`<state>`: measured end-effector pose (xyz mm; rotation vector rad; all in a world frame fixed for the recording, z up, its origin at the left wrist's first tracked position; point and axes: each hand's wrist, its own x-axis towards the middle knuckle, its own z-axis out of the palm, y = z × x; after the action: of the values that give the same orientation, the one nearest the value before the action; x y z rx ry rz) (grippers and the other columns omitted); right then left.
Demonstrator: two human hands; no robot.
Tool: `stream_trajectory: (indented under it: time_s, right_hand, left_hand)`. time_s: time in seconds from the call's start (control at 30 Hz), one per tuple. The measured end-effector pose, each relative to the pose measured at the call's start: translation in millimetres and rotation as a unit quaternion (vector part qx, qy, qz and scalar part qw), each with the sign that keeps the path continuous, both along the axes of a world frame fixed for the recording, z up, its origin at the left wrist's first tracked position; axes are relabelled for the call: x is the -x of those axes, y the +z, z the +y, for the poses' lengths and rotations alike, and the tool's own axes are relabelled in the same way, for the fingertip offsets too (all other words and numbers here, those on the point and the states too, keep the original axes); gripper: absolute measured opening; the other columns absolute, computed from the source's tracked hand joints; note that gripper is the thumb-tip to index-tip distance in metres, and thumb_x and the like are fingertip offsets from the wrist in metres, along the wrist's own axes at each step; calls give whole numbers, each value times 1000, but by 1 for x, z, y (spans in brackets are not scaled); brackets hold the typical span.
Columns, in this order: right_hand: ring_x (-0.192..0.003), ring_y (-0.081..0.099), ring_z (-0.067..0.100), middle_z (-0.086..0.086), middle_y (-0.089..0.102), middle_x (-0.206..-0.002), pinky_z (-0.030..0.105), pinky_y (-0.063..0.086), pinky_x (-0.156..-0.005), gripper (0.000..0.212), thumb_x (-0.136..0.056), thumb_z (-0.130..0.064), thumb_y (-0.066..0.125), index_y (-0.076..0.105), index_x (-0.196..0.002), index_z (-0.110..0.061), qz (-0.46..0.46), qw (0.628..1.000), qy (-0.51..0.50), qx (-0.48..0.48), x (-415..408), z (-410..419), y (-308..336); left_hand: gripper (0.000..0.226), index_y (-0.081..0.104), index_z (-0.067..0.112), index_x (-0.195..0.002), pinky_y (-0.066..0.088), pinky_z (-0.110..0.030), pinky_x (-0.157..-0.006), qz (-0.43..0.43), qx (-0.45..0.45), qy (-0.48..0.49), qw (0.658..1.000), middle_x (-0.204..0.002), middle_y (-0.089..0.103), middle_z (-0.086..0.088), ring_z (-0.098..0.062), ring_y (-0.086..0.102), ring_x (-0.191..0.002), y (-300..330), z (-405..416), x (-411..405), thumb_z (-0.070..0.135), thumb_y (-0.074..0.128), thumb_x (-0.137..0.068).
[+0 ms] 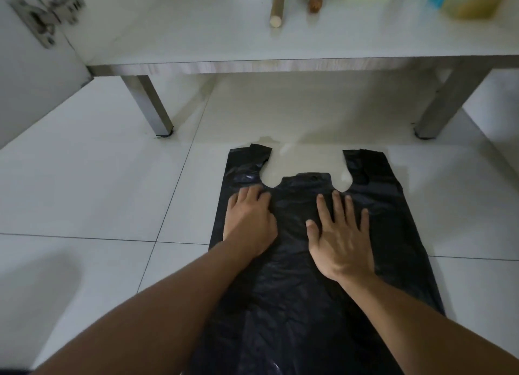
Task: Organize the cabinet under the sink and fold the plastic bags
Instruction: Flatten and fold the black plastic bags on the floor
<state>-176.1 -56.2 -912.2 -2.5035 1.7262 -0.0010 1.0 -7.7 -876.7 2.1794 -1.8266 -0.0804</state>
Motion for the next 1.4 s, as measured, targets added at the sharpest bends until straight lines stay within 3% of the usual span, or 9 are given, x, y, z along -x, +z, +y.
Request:
stream_trajectory:
  time_s: [0.13,0.3,0.53,0.63,0.8,0.9,1.0,1.1,1.4]
  right_hand:
    - [-152,-2,28,6,-1,-165,53,2,-122,71,-92,-58,-3,-1,-157,-28,2,1000,-2,5,-1,0,-1]
    - [-152,4,29,7,7,-165,53,5,-121,73,-92,-58,0,7,-158,-27,-2,1000,-7,12,-1,1,0]
    - [-152,2,28,6,4,-165,53,4,-121,74,-91,-59,-2,5,-158,-28,4,1000,-6,11,-2,1,1]
    - [-152,3,29,7,6,-165,53,5,-121,73,-91,-58,0,7,-158,-27,0,1000,-7,14,-2,1,1]
    - [-152,5,29,8,8,-165,54,6,-121,71,-94,-58,5,9,-158,-27,1,1000,-7,15,-2,1,1]
    - [-151,8,30,8,12,-164,54,7,-121,70,-95,-58,8,13,-157,-26,-2,1000,-7,18,-2,1,0]
    - [-151,8,30,9,12,-164,55,7,-121,71,-95,-57,7,13,-158,-26,-4,1000,-8,19,-2,1,1]
    - [-152,0,29,7,2,-165,54,2,-121,71,-93,-57,3,5,-158,-27,3,1000,-3,10,-2,1,1]
    - [-152,-3,29,6,-1,-165,54,1,-121,71,-93,-58,1,1,-157,-28,1,1000,-6,3,-1,0,1]
  left_hand:
    - [42,48,12,-136,32,-39,-106,-2,-4,56,998,-140,42,-10,-27,38,-127,15,-57,-27,24,46,-95]
    - [64,33,5,-139,37,-41,-102,238,-65,329,912,-136,42,-15,-30,42,-126,27,-96,-45,33,64,-90]
    - [64,50,4,-126,53,-32,-76,378,-52,357,853,-117,62,-12,-28,63,-104,26,-109,-62,24,82,-74]
    - [54,57,3,-124,54,-32,-87,413,-27,363,835,-118,65,-10,-26,63,-106,27,-110,-73,18,80,-78]
    - [57,47,13,-133,39,-39,-103,204,41,367,907,-134,49,-9,-27,46,-123,23,-96,-69,27,72,-84]
    - [42,53,12,-130,30,-42,-105,26,161,137,977,-141,44,-10,-29,41,-128,8,-73,-42,30,54,-91]
    - [60,21,14,-153,5,-46,-121,-64,-24,-69,995,-162,8,-6,-23,4,-150,-18,-51,-30,45,25,-101]
    - [79,-9,16,-154,-6,-49,-120,-74,-150,-15,986,-161,-15,-1,-15,-18,-147,-32,-50,-50,64,6,-94]
    - [82,-10,11,-153,-8,-49,-120,-62,-114,42,991,-161,-16,-7,-21,-18,-147,-19,-31,-29,64,10,-94]
